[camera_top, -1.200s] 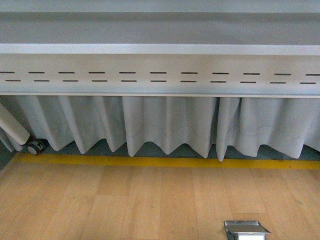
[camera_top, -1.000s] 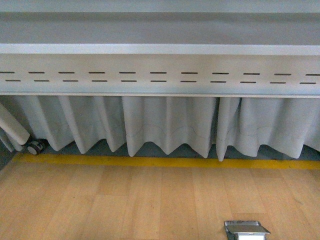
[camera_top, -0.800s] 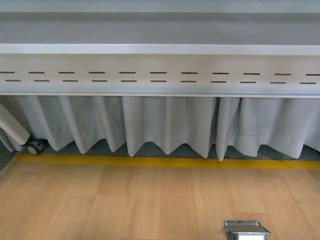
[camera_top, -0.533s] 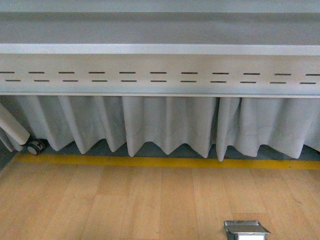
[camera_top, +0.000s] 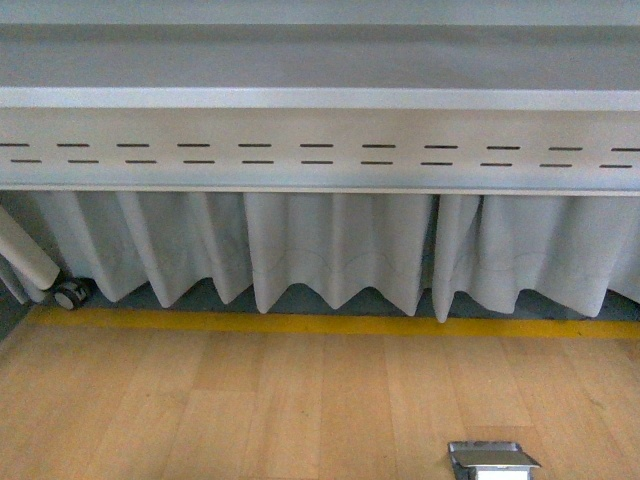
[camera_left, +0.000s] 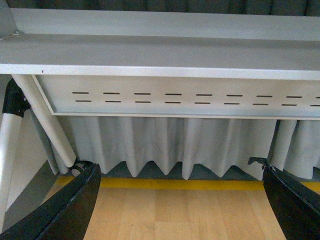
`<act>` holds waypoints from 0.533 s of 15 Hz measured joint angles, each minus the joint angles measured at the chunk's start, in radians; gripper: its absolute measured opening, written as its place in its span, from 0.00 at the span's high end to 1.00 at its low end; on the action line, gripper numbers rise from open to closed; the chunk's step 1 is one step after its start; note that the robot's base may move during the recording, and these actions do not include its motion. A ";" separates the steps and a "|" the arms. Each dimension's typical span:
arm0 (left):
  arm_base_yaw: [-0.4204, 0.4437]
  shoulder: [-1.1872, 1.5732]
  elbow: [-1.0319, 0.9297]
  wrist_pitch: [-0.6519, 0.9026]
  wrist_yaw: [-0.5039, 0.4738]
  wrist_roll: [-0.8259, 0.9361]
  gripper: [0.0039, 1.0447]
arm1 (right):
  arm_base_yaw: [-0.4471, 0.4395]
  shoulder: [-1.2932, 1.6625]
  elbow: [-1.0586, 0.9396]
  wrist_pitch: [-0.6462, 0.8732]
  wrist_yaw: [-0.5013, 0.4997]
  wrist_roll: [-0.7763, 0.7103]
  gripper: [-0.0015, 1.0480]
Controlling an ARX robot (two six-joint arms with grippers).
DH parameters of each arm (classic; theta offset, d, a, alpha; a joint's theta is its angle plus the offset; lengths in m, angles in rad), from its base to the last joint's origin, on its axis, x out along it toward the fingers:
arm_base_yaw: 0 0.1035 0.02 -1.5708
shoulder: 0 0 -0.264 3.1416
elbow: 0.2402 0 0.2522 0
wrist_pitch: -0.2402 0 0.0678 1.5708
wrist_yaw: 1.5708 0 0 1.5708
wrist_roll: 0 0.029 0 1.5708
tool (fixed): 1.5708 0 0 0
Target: Open oven
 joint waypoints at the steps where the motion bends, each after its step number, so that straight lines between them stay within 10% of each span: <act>1: 0.000 0.000 0.000 0.000 0.000 0.000 0.06 | 0.000 0.000 0.000 0.000 0.000 0.000 0.06; 8: 0.000 0.000 0.000 0.000 0.000 0.000 0.06 | 0.000 0.000 0.000 0.000 0.000 0.000 0.06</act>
